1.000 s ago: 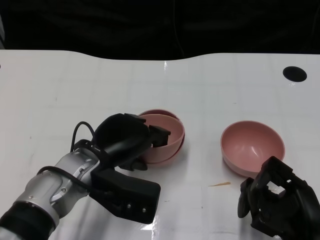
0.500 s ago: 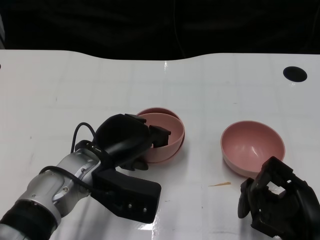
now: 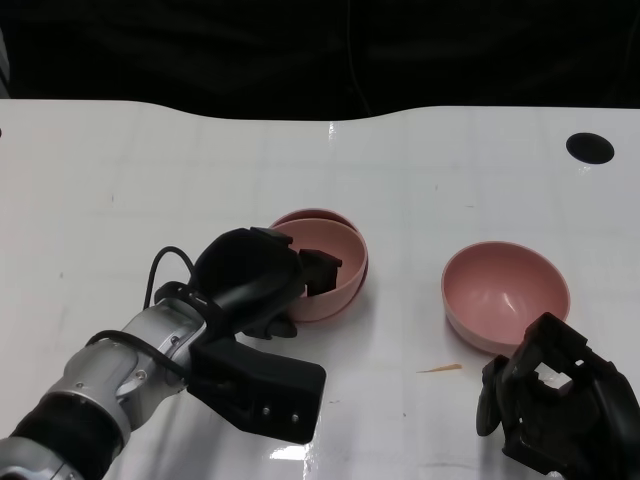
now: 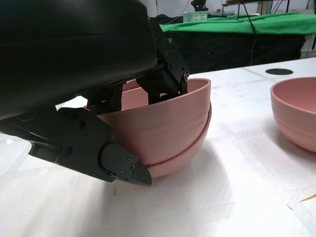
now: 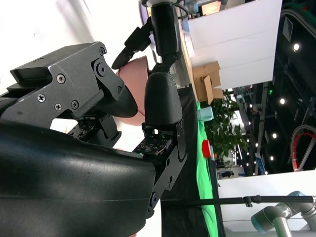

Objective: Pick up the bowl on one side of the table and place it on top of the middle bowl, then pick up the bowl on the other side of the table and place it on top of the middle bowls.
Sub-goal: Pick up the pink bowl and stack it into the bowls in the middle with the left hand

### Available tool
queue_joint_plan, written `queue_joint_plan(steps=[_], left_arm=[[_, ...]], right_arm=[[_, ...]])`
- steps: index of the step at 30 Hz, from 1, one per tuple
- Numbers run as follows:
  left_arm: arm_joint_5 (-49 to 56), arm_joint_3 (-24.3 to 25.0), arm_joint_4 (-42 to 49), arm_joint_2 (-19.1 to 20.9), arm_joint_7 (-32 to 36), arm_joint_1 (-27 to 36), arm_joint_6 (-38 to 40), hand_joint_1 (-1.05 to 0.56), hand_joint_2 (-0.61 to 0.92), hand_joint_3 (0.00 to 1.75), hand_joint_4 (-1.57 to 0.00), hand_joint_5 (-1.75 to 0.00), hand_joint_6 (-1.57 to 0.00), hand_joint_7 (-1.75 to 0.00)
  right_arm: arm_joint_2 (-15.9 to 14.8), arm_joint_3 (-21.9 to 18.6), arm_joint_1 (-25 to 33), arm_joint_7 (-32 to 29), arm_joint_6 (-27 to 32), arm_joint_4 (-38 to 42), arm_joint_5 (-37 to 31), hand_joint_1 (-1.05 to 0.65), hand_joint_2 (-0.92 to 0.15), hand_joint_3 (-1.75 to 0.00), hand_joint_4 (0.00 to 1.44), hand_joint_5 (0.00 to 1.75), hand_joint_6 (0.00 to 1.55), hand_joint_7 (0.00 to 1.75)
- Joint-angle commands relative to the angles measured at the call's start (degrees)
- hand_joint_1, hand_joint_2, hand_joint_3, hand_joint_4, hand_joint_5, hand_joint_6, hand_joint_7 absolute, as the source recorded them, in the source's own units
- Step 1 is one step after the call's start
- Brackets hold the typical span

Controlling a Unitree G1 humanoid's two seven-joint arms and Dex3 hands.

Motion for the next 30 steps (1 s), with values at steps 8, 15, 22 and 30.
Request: queue_joint_plan(steps=[8, 15, 22, 30], left_arm=[[0.71, -0.68, 1.22, 0.67, 2.11, -1.5, -0.12, -0.12, 0.91, 0.0, -0.61, -1.75, -0.62, -1.48], [0.65, -0.63, 1.26, 0.81, 2.99, -1.45, -0.55, -0.13, 0.9, 0.0, -0.61, -1.75, -0.63, -1.47], [3.25, -1.55, 0.07, 1.22, 4.96, -1.59, 1.08, -0.14, 0.88, 0.0, -0.59, -1.75, -0.6, -1.5], [4.58, -1.89, -1.68, 1.31, 4.88, -1.62, 3.06, -0.17, 0.91, 0.0, -0.62, -1.62, -0.83, -0.97]], right_arm=[[-0.61, -0.4, 0.13, 0.2, -0.04, -0.25, 0.68, 0.01, -0.62, -1.23, 0.93, 1.75, 0.62, 1.71], [-0.77, -0.65, -0.25, 0.97, -0.19, 0.38, 1.0, 0.0, -0.63, -1.24, 0.93, 1.75, 0.62, 1.7], [-0.59, -0.81, -0.45, 0.95, -0.82, 0.75, 0.92, 0.0, -0.62, -1.25, 0.94, 1.75, 0.62, 1.71], [-0.66, -0.86, -0.33, 0.87, -0.31, 0.49, 1.09, 0.0, -0.61, -1.25, 0.93, 1.75, 0.62, 1.71]])
